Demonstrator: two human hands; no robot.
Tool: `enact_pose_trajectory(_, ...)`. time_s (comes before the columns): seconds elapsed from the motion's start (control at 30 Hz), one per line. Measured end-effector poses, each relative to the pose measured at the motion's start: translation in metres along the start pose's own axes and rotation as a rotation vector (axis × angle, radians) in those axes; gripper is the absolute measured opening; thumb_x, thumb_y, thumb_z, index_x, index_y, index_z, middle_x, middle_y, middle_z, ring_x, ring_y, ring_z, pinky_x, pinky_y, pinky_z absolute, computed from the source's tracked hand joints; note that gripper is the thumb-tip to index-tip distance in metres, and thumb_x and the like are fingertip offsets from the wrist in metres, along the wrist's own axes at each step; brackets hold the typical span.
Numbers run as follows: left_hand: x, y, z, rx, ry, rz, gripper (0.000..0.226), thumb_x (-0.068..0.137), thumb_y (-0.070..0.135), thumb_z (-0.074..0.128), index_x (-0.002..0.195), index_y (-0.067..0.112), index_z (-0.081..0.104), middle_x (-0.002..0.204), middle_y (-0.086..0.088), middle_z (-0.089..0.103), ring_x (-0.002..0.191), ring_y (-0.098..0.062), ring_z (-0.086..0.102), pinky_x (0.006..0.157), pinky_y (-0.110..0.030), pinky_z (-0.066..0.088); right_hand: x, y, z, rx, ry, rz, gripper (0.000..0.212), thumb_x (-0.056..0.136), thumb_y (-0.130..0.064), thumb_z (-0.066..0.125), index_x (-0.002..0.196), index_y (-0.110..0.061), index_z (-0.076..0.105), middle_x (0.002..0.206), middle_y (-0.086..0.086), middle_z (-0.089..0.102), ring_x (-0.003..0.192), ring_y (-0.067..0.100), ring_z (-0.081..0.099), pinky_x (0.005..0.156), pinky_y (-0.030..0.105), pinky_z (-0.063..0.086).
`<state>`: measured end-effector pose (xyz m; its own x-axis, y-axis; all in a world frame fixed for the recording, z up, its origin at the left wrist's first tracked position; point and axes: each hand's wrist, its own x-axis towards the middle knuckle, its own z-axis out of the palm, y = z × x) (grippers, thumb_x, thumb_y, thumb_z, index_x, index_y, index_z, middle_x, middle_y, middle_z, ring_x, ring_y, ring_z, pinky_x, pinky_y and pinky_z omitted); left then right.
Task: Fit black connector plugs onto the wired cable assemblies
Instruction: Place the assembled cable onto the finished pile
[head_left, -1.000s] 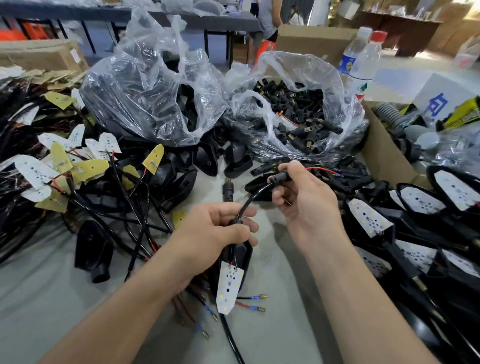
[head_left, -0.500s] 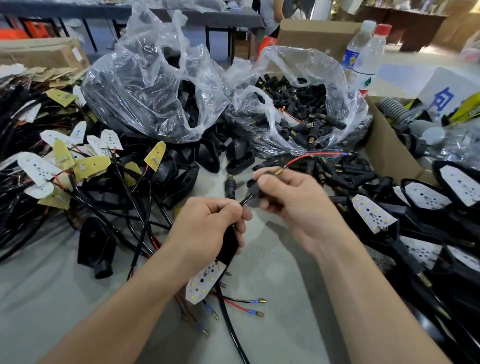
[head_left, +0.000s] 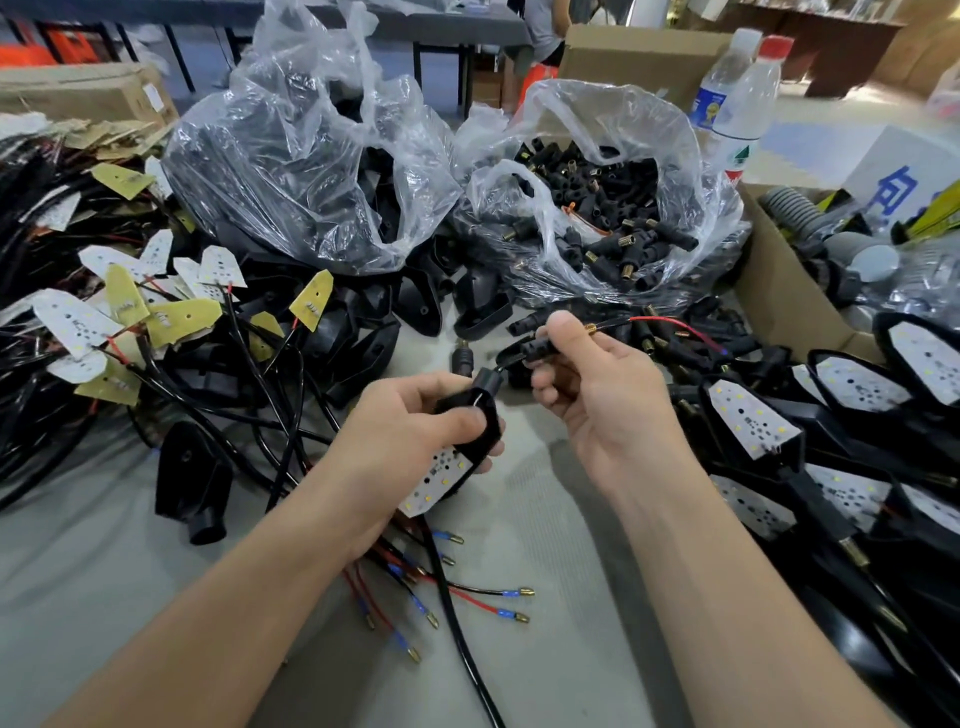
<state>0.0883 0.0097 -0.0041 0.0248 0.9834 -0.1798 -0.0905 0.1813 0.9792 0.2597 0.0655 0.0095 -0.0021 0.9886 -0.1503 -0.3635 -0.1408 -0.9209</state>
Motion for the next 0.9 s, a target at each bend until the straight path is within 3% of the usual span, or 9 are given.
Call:
enact_pose_trajectory(0.17, 0.000, -0.002, 0.002, 0.006, 0.016, 0.043, 0.012, 0.096, -0.001, 0.063, 0.098, 0.000, 0.075, 0.086, -0.019, 0.077, 0.072, -0.027, 0.074, 0.063, -0.027, 0.058, -0.002, 0.001, 0.000, -0.165, -0.095, -0.038, 0.024, 0.094, -0.025, 0.072, 0.079, -0.007, 0.067, 0.062, 0.009, 0.065, 0.044, 0.012, 0.047, 0.043, 0.022, 0.036)
enact_pose_trajectory(0.3, -0.001, 0.000, 0.001, 0.055, -0.002, 0.039, 0.024, 0.097, 0.003, 0.064, 0.084, 0.013, 0.082, 0.084, -0.017, 0.077, 0.072, -0.025, 0.074, 0.062, -0.026, 0.057, -0.005, 0.001, -0.001, -0.266, -0.229, -0.052, 0.022, 0.094, -0.021, 0.070, 0.076, -0.009, 0.069, 0.065, 0.011, 0.064, 0.047, 0.015, 0.046, 0.047, 0.025, 0.035)
enact_pose_trajectory(0.43, -0.002, 0.001, 0.001, 0.086, 0.004, 0.027, 0.023, 0.094, -0.001, 0.066, 0.084, 0.012, 0.082, 0.082, -0.018, 0.076, 0.069, -0.026, 0.075, 0.058, -0.028, 0.057, -0.006, 0.001, 0.001, -0.250, -0.331, -0.022, 0.020, 0.096, -0.011, 0.064, 0.077, -0.013, 0.068, 0.066, 0.008, 0.066, 0.051, 0.014, 0.051, 0.051, 0.025, 0.038)
enact_pose_trajectory(0.63, -0.005, 0.004, 0.003, 0.117, 0.022, 0.025, 0.023, 0.094, -0.001, 0.066, 0.080, 0.010, 0.081, 0.081, -0.018, 0.076, 0.068, -0.027, 0.074, 0.057, -0.028, 0.056, -0.004, -0.002, -0.007, -0.181, -0.410, 0.024, 0.009, 0.096, -0.004, 0.062, 0.090, -0.006, 0.068, 0.074, 0.009, 0.063, 0.061, 0.014, 0.054, 0.058, 0.022, 0.045)
enact_pose_trajectory(0.8, -0.007, 0.010, 0.000, 0.081, 0.022, -0.013, 0.021, 0.091, -0.002, 0.064, 0.083, 0.006, 0.081, 0.082, -0.022, 0.075, 0.067, -0.031, 0.073, 0.054, -0.030, 0.055, -0.002, -0.005, -0.017, -0.068, -0.519, 0.084, 0.014, 0.078, -0.004, 0.069, 0.091, -0.007, 0.074, 0.086, 0.013, 0.067, 0.065, 0.016, 0.058, 0.060, 0.019, 0.051)
enact_pose_trajectory(0.9, -0.009, 0.013, -0.002, 0.096, -0.014, -0.026, 0.023, 0.089, -0.004, 0.061, 0.083, 0.007, 0.081, 0.082, -0.023, 0.075, 0.066, -0.030, 0.072, 0.054, -0.033, 0.056, -0.001, -0.003, -0.018, -0.096, -0.528, 0.070, 0.011, 0.083, -0.002, 0.071, 0.089, -0.009, 0.076, 0.085, 0.015, 0.065, 0.064, 0.015, 0.058, 0.059, 0.019, 0.051)
